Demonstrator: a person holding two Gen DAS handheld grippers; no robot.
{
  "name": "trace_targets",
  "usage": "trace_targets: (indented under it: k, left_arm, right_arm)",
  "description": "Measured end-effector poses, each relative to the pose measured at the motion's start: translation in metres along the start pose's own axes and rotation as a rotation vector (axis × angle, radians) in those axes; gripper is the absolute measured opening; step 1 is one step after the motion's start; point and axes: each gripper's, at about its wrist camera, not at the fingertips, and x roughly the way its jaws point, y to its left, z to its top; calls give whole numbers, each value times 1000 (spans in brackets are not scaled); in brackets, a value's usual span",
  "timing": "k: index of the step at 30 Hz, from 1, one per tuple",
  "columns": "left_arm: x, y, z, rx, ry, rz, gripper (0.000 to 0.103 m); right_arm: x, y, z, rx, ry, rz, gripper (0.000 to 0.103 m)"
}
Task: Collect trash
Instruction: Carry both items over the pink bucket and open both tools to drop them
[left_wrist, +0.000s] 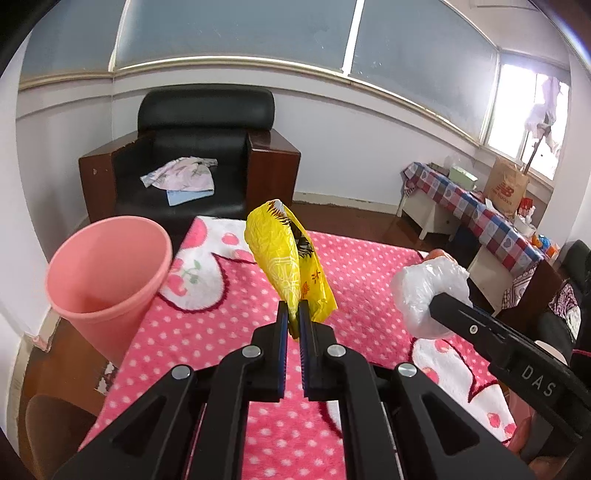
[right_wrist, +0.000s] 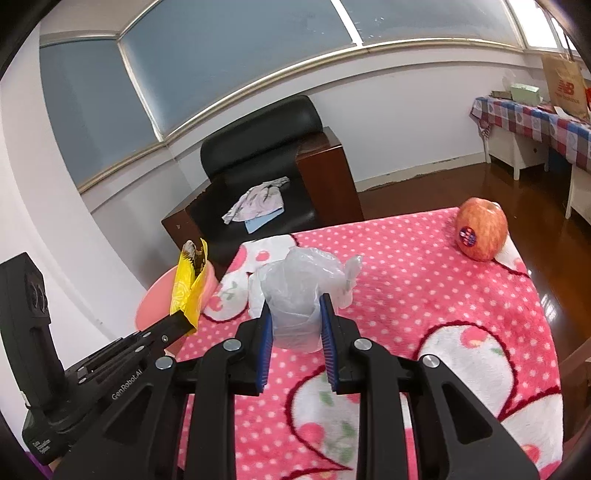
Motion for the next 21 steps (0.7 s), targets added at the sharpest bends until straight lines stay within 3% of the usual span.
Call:
trace_targets:
  k: [10,21]
  left_arm:
    - [-3,34,7,-38,-28,36,5]
    - [18,91,18,-91,-21,103,5]
  right_arm:
    - [23,36,4,-60,18,28,24]
    - [79,76,15,-99,64,103,24]
